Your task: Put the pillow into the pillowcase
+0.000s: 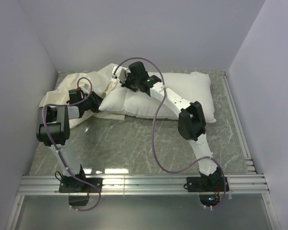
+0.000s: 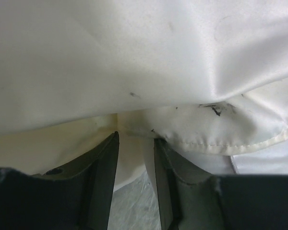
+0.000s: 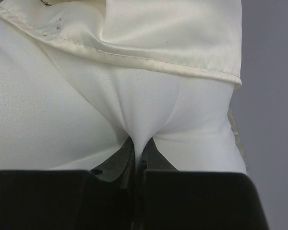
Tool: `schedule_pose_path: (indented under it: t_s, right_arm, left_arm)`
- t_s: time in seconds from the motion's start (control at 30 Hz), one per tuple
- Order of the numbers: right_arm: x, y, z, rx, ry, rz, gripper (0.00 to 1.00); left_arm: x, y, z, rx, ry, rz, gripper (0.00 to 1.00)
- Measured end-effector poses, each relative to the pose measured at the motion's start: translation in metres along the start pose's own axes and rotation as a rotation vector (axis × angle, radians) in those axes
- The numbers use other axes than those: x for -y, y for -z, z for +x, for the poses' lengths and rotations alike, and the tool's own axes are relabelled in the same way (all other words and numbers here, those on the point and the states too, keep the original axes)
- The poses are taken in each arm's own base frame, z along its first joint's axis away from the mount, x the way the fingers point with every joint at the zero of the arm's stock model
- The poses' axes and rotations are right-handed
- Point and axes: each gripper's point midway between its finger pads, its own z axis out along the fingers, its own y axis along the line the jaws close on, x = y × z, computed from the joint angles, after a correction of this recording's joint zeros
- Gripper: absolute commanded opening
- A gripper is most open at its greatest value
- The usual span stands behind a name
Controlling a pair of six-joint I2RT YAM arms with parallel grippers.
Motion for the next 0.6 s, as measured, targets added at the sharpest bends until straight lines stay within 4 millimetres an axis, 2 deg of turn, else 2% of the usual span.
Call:
schedule_pose_path:
  t_s: [0.1,0.37,0.43,0.57,0.6]
  right_arm:
    - [0.001,0.000,0.001,-0.002,-0.002,0.001,0.00]
    - [0.003,0.001,0.003,-0.004,-0.004,0.003,0.00]
    - [0.003,0.001,0.003,-0.004,-0.004,0.002,0.00]
    - [0.002,0.001,0.003,-0.004,-0.004,0.001,0.00]
    - [0.002,0.001,0.003,-0.005,-0.004,0.002,0.00]
  left_arm:
    - [0.001,-0.005,0.000,0.011,-0.010,-0.002,0.37]
    - [-0.002,-0.017,-0.006,0.047,-0.037,-0.030,0.34]
    - [-0.003,-0.019,-0.007,0.054,-0.041,-0.037,0.31]
    - [-0.001,-0.023,-0.011,0.070,-0.071,-0.055,0.14]
    - [0.000,-0.025,-0.013,0.075,-0.078,-0.058,0.04]
